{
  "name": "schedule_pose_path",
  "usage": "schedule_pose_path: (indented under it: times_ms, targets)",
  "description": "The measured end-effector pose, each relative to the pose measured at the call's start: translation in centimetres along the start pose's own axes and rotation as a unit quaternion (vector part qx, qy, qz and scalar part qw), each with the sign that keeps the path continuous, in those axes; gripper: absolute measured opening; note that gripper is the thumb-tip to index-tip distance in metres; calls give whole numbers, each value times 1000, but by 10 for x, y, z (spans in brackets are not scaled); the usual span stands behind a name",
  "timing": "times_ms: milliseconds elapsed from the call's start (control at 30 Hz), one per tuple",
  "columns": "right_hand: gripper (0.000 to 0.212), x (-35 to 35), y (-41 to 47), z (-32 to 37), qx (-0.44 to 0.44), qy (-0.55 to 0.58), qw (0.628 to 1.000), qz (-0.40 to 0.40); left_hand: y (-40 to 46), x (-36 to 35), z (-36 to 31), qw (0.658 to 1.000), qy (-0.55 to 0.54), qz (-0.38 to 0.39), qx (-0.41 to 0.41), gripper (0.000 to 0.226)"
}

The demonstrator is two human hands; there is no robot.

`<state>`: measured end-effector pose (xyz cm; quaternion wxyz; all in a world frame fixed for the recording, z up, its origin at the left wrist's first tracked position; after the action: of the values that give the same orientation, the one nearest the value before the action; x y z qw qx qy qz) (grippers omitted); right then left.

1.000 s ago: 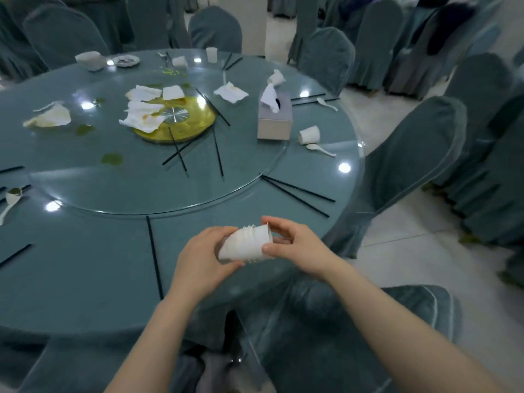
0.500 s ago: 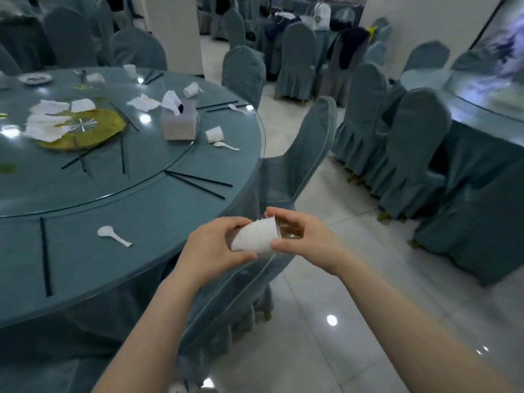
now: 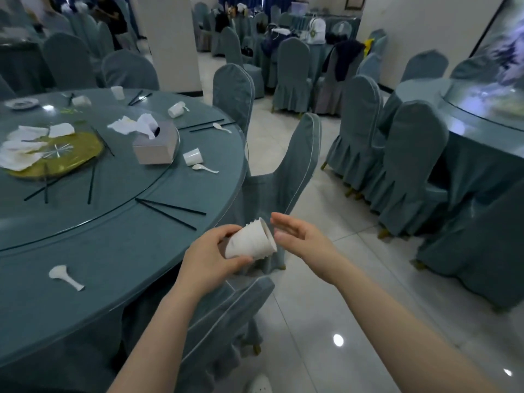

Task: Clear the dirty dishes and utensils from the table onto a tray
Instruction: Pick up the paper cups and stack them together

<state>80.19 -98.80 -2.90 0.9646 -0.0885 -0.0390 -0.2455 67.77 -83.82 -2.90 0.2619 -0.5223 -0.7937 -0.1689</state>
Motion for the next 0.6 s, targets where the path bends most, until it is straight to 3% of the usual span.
schedule_pose_path:
  times_ms: [133, 267, 600]
  targets:
    - [36, 58, 51, -2, 2, -1, 999, -32, 58, 0, 14, 998, -43, -34, 13, 47]
    - [33, 98, 98, 0, -18, -23, 999, -33, 101, 6, 24, 994, -83, -63, 39, 48]
    - [25, 141, 214, -13, -35, 23, 999, -1, 166, 31, 50, 984, -76, -123, 105, 46]
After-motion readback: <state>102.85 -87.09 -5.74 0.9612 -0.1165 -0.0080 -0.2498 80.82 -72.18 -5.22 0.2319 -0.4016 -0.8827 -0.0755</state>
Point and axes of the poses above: each hand's wrist, its own y-axis towards the middle knuckle, its own x-axis out of the back of the hand, z = x × y, the point moved 7 cm from there along y, towards the middle knuckle, and after that the axes turned 9 degrees about z, right-handed, at the moved point
